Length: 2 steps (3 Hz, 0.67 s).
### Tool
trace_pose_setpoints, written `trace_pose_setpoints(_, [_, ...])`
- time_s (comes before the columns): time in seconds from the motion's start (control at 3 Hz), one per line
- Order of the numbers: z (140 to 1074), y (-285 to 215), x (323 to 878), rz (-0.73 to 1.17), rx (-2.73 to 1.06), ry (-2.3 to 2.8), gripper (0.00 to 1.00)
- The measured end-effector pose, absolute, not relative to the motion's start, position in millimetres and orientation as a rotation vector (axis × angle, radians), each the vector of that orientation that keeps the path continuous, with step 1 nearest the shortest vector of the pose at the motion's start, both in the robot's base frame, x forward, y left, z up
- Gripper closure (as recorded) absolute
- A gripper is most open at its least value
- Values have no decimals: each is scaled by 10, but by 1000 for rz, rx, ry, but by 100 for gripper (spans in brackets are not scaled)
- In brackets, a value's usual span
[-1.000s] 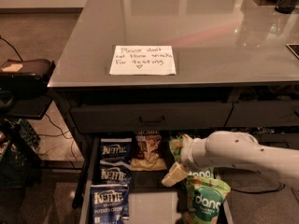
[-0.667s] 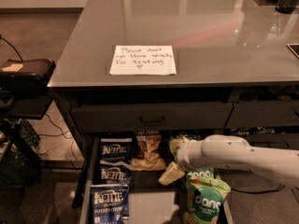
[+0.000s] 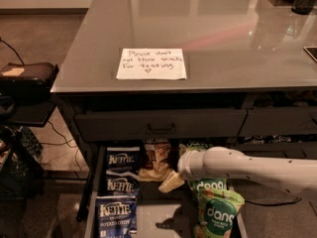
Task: Pick brown chip bag from middle drawer and place on counter
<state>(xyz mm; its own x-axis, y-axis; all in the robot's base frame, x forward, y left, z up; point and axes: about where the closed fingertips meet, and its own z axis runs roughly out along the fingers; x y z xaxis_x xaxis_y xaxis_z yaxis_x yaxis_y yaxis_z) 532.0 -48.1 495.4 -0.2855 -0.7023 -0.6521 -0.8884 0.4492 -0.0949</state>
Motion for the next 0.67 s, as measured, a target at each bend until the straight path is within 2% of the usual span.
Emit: trace_pose_setpoints(0.67, [4580,-229,5517,437,-1291,2034,0])
